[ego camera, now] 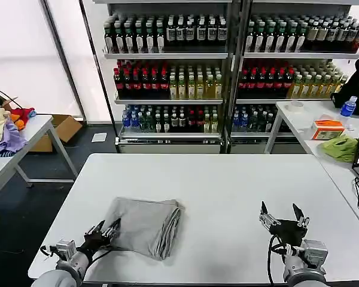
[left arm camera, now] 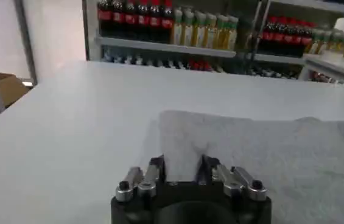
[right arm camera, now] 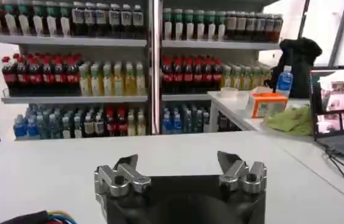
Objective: Fold and organize the clothes.
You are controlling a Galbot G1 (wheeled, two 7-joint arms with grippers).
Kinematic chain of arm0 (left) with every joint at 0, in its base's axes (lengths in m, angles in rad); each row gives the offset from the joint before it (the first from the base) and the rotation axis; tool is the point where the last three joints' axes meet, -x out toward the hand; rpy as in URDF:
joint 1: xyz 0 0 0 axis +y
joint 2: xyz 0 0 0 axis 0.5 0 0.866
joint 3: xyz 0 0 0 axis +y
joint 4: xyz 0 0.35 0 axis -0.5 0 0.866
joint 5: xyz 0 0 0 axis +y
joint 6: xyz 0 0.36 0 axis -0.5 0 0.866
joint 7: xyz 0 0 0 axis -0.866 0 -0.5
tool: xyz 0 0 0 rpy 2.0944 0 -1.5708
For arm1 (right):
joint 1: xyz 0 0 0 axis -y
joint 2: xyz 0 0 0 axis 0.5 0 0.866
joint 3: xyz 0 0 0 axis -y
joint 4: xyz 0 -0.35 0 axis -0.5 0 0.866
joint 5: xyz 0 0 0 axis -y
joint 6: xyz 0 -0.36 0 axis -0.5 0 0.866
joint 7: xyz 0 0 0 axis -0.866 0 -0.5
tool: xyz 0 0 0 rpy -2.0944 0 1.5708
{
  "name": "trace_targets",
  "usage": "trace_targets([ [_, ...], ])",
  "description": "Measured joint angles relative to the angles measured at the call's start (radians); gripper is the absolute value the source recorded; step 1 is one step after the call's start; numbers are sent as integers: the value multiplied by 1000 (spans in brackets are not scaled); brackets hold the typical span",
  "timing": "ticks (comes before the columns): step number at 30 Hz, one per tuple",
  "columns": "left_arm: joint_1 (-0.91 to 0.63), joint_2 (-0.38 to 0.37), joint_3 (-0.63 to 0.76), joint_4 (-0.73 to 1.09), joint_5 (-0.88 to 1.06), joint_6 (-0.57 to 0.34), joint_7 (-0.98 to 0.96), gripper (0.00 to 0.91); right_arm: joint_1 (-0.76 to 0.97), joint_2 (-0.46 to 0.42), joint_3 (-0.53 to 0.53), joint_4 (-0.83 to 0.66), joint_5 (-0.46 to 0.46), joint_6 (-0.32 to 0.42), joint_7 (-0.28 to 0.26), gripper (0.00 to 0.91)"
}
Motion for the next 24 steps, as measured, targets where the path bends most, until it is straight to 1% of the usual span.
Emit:
trace_targets([
  [9,22,-13,-22,-12,9,-13,-13,0,24,-17,-2,-20,22,-2,5,907],
  [14,42,-6,-57,-27,5,-21,-33,0,53,-32,-15,-37,42,-9,8,907],
  [18,59,16,-124,-40,-4,-20,-53,0,79,-43,-27,-50,58,-13,9,907],
  [24,91,63,-269,-46,-22,-21,-69,0,118,-57,-47,-70,72,-13,9,907],
])
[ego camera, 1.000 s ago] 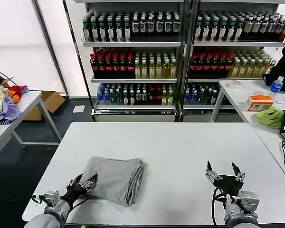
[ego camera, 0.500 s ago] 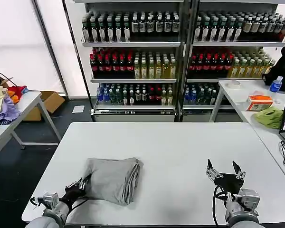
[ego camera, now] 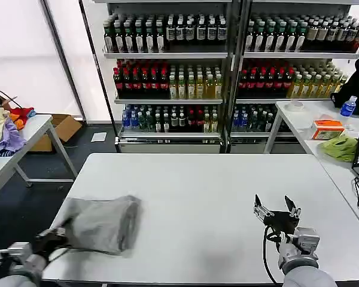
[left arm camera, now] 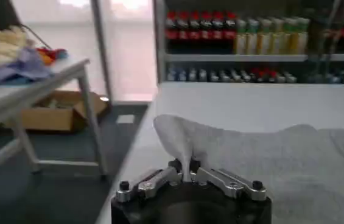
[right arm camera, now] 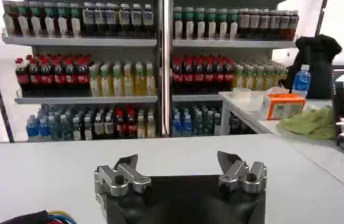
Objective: Fold and organize the clothes.
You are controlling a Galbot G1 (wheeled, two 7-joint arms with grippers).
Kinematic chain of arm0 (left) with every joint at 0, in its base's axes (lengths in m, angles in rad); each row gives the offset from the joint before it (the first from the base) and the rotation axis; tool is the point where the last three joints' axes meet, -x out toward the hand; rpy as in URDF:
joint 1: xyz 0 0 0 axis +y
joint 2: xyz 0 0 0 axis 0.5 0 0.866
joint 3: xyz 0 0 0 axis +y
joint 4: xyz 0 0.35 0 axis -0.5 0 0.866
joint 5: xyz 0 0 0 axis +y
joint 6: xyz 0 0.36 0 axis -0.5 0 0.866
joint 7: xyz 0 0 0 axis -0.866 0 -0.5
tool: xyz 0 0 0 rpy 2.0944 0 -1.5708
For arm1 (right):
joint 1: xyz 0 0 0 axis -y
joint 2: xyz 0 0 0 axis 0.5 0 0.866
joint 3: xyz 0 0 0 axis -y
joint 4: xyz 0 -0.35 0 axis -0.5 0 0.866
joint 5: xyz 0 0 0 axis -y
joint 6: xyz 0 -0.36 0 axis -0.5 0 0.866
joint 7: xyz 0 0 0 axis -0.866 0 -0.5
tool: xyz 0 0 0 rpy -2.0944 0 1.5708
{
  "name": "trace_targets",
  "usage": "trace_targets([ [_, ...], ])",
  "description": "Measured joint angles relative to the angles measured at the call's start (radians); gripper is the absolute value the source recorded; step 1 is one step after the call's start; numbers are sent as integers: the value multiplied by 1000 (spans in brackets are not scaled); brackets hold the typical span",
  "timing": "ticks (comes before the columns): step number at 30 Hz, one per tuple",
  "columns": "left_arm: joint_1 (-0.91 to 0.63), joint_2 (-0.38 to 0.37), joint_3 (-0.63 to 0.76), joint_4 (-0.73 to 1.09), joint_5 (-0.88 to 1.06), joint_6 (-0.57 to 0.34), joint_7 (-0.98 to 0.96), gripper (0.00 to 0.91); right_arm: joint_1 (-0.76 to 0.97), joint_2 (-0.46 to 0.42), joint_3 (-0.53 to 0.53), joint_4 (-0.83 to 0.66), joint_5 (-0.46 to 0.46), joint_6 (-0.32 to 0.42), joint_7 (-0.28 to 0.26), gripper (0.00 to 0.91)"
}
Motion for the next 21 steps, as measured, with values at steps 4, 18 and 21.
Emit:
trace_targets([
  [4,13,20,-81,-19,4,-4,1,0,21,0,-13,-5,2,-5,0,907],
  [18,5,-10,-91,-133,93,-3,-22,0,15,2,19,-1,9,-17,4,907],
  [21,-3,-22,-31,-175,126,8,-36,0,0,11,38,0,3,-15,4,907],
])
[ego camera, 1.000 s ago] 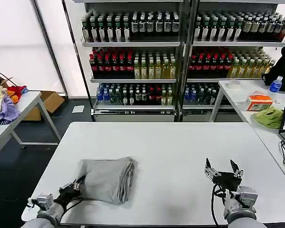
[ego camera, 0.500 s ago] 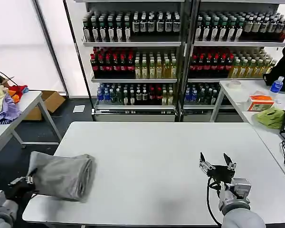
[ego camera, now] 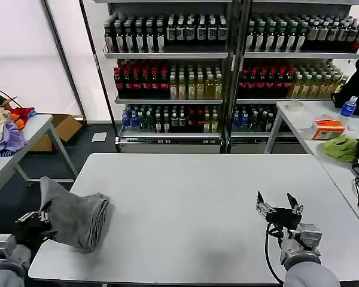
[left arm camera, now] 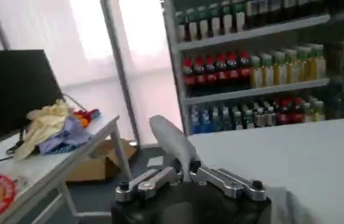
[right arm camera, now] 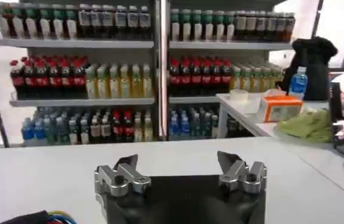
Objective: Fold and organize the clothes.
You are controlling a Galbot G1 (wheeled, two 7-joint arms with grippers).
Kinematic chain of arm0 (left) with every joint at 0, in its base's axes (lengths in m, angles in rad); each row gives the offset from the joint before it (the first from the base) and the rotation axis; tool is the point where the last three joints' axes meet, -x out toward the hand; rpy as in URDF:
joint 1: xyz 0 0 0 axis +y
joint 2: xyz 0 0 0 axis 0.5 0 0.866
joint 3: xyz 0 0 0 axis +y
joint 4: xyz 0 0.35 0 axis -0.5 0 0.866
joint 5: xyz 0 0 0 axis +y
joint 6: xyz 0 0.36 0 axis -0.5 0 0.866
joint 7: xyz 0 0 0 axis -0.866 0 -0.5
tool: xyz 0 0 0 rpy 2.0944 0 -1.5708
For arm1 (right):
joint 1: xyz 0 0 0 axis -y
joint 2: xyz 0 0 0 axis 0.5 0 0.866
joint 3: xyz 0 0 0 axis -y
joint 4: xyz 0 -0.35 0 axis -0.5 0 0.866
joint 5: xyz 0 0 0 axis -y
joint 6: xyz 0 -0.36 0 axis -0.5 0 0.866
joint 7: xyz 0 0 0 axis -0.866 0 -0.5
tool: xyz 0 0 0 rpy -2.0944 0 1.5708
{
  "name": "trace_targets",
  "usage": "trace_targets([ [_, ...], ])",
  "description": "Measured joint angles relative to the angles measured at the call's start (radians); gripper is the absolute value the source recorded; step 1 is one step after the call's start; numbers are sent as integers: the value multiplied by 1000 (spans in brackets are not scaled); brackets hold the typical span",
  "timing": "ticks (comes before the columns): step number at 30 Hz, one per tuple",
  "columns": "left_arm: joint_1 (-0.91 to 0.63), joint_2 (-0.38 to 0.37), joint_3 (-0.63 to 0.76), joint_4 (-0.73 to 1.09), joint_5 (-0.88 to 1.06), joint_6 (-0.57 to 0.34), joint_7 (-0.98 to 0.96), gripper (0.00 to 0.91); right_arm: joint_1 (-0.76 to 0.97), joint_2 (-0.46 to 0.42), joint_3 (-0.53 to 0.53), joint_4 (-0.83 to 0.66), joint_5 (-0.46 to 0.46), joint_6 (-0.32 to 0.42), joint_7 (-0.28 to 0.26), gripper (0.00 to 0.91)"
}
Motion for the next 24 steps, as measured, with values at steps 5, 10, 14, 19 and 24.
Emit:
trace_targets([
  [5,-28,-24,185,-70,99,26,-15,0,-38,23,46,13,-14,0,-1,907],
  [10,-94,-50,428,-92,189,51,-26,0,-85,55,96,30,-42,-4,-3,907],
  [14,-183,-86,627,-45,247,62,-33,0,-123,85,134,44,-66,-2,-8,907],
  [19,-302,-139,830,68,276,72,-49,907,-171,125,160,63,-96,5,-14,907],
  [24,-401,-179,934,152,279,84,-68,907,-196,147,181,68,-111,7,-18,907],
])
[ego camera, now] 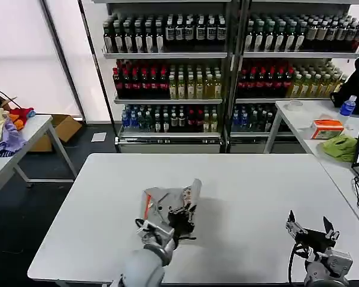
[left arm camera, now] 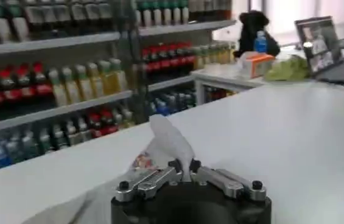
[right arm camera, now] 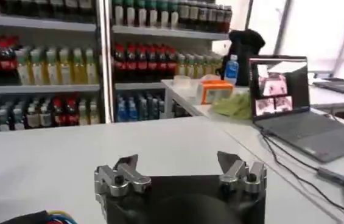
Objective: Fold and organize the clothes.
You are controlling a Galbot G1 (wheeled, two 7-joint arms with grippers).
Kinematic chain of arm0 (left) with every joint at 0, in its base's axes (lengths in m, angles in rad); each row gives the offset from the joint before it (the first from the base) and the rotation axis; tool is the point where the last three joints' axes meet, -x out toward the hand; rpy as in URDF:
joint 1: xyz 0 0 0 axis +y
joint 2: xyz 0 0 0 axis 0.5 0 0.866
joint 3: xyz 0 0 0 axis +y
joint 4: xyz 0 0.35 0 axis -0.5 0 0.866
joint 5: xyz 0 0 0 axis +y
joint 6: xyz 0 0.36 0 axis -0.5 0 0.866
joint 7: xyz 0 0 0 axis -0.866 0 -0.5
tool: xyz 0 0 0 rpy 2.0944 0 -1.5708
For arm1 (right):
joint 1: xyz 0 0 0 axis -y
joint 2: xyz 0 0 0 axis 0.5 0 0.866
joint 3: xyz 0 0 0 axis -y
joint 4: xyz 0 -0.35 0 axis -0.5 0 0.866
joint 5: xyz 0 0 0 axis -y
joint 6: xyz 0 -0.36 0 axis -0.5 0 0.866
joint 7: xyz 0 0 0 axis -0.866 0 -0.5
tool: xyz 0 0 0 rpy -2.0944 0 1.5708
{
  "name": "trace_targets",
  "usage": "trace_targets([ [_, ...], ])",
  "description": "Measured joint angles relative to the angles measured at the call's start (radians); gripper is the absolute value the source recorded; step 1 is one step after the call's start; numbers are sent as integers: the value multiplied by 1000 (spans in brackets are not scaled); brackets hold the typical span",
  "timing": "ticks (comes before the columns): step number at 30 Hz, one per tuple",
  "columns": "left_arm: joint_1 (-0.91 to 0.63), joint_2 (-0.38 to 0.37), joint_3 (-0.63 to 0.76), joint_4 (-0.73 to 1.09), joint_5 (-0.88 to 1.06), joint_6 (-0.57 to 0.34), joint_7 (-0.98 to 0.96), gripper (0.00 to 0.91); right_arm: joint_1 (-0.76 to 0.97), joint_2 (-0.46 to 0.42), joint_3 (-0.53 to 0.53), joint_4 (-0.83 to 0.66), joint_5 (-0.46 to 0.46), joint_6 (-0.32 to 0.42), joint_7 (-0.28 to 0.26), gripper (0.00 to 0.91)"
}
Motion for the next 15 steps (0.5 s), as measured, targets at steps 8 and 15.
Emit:
trace_targets([
  [8,-73,-13,69,38,-81,-4,-27,907,7,3,-12,-26,33,-5,6,907],
  [15,-88,12,33,7,-139,2,-35,907,75,-7,-77,-83,137,-13,32,907],
])
